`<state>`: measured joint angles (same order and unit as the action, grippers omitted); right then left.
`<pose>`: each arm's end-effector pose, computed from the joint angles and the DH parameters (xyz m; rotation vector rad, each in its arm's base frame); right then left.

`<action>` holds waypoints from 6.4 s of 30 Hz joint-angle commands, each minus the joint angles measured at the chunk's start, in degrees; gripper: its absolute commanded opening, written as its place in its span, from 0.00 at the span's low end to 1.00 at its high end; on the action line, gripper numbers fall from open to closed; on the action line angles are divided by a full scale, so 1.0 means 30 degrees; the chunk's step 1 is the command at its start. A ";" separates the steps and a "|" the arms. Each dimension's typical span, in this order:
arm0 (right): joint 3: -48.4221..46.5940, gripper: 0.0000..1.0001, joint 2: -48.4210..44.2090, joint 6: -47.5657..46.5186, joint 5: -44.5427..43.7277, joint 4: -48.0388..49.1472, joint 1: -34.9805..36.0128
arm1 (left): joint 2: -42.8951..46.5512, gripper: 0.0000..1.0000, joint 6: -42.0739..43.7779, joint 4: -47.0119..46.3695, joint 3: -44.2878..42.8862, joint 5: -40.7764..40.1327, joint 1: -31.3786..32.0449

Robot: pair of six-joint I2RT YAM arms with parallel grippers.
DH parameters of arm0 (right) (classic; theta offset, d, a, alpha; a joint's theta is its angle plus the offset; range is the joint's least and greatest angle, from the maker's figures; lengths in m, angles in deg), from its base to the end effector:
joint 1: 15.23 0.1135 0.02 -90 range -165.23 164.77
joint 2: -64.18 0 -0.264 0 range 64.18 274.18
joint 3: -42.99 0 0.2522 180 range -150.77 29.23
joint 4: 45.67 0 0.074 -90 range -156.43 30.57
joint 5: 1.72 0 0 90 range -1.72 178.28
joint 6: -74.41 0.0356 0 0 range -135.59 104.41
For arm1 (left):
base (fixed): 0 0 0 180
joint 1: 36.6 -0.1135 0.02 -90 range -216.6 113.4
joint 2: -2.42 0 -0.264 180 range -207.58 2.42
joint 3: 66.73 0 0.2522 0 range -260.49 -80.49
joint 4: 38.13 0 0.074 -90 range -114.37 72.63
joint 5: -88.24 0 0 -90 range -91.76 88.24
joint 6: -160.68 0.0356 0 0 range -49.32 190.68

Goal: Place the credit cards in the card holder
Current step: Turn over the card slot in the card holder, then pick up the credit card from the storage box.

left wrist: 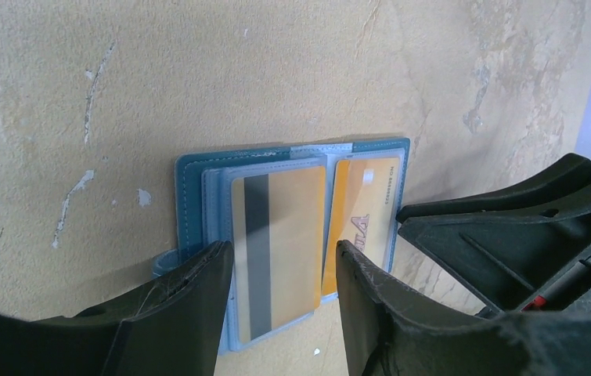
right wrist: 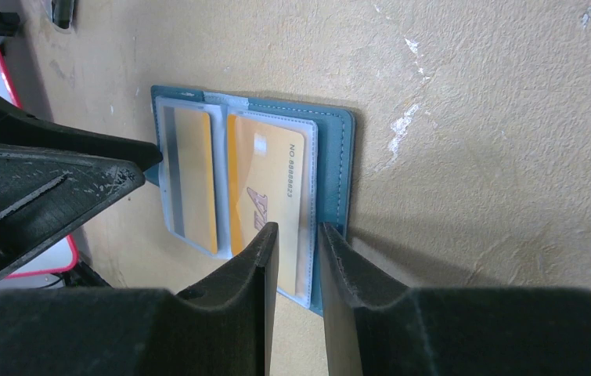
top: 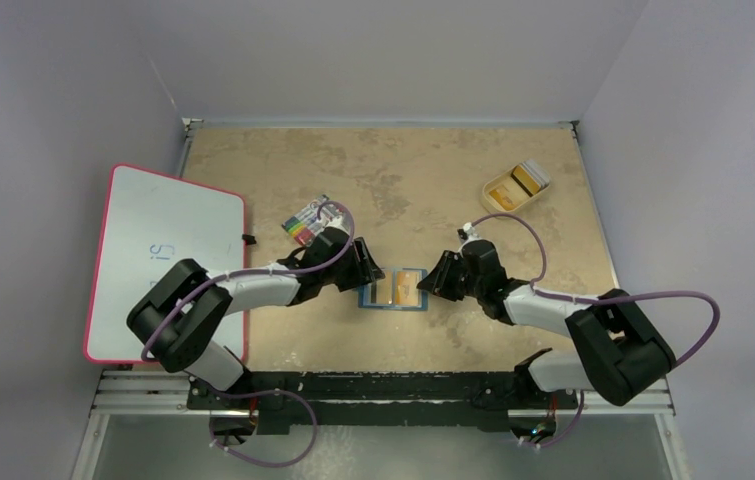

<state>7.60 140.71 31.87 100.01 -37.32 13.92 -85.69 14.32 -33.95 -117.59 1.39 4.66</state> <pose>0.2060 0.1232 0.1454 0.2385 2.2888 0.9618 0.2199 -0.1955 0.1522 -0.2952 2.4610 -0.8864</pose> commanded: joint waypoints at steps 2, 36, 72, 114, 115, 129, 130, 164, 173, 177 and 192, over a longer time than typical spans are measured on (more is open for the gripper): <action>-0.0299 0.28 0.0002 -0.0264 0.0281 0.0276 0.0041 | -0.0023 0.51 0.0367 0.0062 0.0091 -0.0830 -0.0130; -0.0219 0.28 0.0778 -0.0089 0.0478 0.1134 0.0254 | -0.0184 0.51 -0.1575 -0.0907 -0.1628 0.1649 -0.0066; -0.8622 0.49 -0.0941 -0.6679 -0.5389 -0.6228 -0.1357 | 0.2328 0.28 0.1210 0.4882 -0.2365 -0.3338 0.0062; -2.2781 0.69 1.4097 -2.4779 -1.4211 -0.8088 -0.9850 | 0.9860 0.60 0.5398 0.9646 -0.3631 -0.3505 0.0032; -2.2812 0.69 1.4102 -2.4799 -1.4158 -0.8085 -0.9893 | 0.9926 0.60 0.5397 0.9637 -0.3614 -0.3575 0.0031; -2.3147 0.57 1.3986 -2.4611 -1.3612 -0.8269 -1.0167 | 0.9564 0.60 0.5268 0.9179 -0.3566 -0.3736 0.0043; -2.3128 0.55 1.3982 -2.4628 -1.3501 -0.8266 -1.0167 | 0.9508 0.60 0.5220 0.9139 -0.3595 -0.3681 0.0047; -2.3852 0.00 1.4007 -2.2848 -1.1357 -1.0282 -1.0185 | 1.0040 0.60 0.4920 0.9156 -0.3300 -0.3777 0.0047; -2.4345 0.00 1.3110 -2.0689 -1.0100 -1.2740 -1.0200 | 0.9997 0.60 0.4579 0.9007 -0.3198 -0.3592 0.0046; -2.3734 0.00 1.0959 -1.8123 -0.8804 -1.3876 -1.0164 | 0.9733 0.60 0.3949 0.8242 -0.2653 -0.3107 0.0040; -1.8034 0.00 0.2720 -1.2364 -0.0886 -1.0492 -0.9560 | 0.8020 0.56 0.2315 0.6967 -0.2216 -0.2589 -0.0155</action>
<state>-51.59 153.87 -12.56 85.87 -73.84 -15.98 -59.66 23.07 -10.11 -124.23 -6.91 4.66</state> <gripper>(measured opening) 0.004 0.576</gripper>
